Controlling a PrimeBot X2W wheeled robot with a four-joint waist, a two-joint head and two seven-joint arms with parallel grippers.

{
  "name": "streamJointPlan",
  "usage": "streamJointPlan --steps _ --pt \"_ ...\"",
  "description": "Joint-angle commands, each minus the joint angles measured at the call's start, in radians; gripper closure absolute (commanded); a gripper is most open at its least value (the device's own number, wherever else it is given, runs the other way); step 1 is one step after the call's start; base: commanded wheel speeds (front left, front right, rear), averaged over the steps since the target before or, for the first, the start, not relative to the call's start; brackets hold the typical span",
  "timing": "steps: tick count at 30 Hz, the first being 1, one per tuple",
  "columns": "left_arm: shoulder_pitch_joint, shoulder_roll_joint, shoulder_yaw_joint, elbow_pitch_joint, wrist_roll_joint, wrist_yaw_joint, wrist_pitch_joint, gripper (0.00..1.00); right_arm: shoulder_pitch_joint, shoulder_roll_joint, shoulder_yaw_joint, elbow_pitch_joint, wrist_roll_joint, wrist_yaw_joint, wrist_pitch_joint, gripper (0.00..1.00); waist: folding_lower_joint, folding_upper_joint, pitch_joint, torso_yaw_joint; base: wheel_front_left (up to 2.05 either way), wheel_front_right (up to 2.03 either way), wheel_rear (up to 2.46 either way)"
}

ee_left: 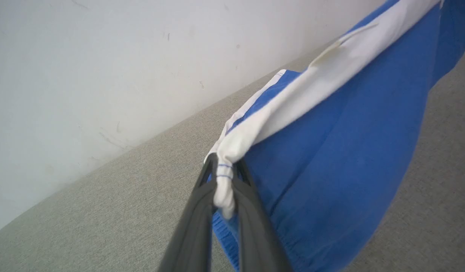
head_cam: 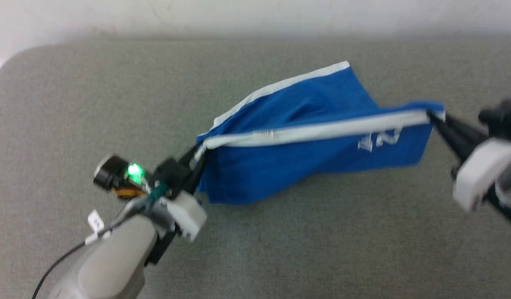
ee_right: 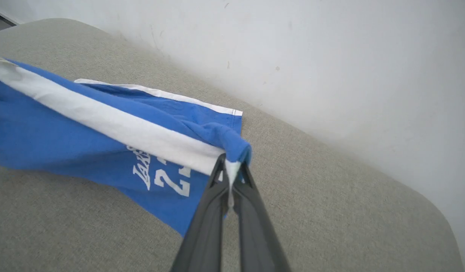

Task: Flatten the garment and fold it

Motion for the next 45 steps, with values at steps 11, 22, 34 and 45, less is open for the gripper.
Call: streamJointPlan --steps 11,22,34,45 --pt "-0.228 -0.113 0.052 0.21 -0.015 0.019 -0.064 1.0 -0.532 0.088 0.185 0.395 0.0 -0.002 0.068 1.0 -0.0002 -0.0001 0.293 0.081 0.0 0.0 0.0" --pt "-0.306 -0.155 0.042 0.315 -0.016 0.012 -0.091 1.0 -0.746 0.196 0.351 0.791 0.008 -0.002 0.044 1.0 -0.0002 -0.0001 0.342 0.102 0.0 0.0 0.0" --pt "-0.203 -0.144 0.069 0.161 0.0 0.1 -0.127 0.0 -0.803 0.087 0.562 0.691 0.18 -0.002 0.019 0.0 -0.0002 -0.0001 0.201 0.075 0.0 0.0 0.0" --pt "-0.051 -0.098 0.125 -0.084 -0.016 0.185 -0.122 0.0 -0.852 -0.174 0.782 0.437 0.375 -0.002 0.395 0.0 -0.0002 -0.0001 0.158 0.12 0.0 0.0 0.0"
